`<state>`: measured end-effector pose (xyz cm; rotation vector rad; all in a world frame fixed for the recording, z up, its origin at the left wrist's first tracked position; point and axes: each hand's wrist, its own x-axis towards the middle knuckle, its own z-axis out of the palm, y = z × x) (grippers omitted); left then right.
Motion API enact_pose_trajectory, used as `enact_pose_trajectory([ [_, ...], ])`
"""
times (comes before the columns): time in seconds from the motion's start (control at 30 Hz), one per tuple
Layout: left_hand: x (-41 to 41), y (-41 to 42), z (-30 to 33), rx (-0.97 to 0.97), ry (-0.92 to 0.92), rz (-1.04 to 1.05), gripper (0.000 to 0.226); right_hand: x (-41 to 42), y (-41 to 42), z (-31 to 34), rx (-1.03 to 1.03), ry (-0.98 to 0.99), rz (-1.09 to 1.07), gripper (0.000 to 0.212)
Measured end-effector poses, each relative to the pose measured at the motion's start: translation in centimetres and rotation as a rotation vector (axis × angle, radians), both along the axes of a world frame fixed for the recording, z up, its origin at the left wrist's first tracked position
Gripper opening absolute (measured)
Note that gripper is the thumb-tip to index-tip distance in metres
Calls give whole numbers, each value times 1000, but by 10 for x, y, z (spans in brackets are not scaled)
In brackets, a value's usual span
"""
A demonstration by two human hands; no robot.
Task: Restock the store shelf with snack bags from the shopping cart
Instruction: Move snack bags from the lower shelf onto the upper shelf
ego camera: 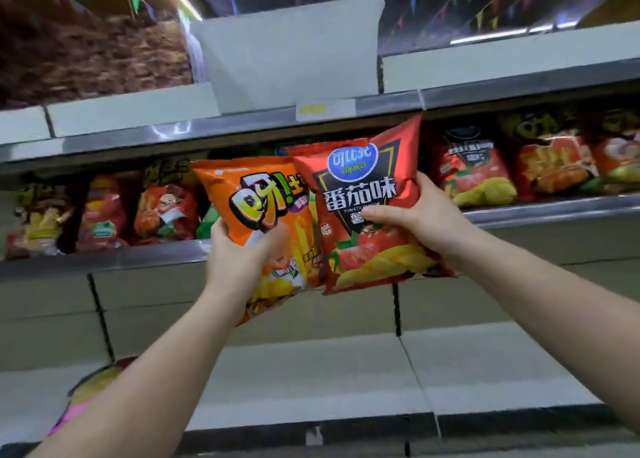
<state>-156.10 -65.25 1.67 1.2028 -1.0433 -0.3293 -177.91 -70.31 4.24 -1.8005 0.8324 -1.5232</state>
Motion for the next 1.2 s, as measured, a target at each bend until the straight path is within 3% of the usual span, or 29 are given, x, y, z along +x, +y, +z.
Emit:
enact_pose_trajectory([
  [0.17,-47,-18,0,24,16,-239,89,-57,30,-1,10,3,-147,44],
  [0.37,-133,-32,0,27,10,-467,77,-141,72,-1,60,-10,-337,52],
  [0.5,-206,-31,-1,22,-10,-606,77,-204,103,-4,100,-37,-471,45],
  [0.6,-265,-26,-2,36,-24,-698,78,-252,121,-6,126,-47,-584,56],
  [0.87,-413,-40,-14,101,-91,-850,71,-379,140,-25,133,-76,-801,57],
  [1.03,-514,-51,-23,165,-35,-937,82,-467,134,-33,181,-98,-884,78],
  [1.2,-602,-68,-28,171,-28,-969,100,-541,131,-30,171,-90,-911,63],
])
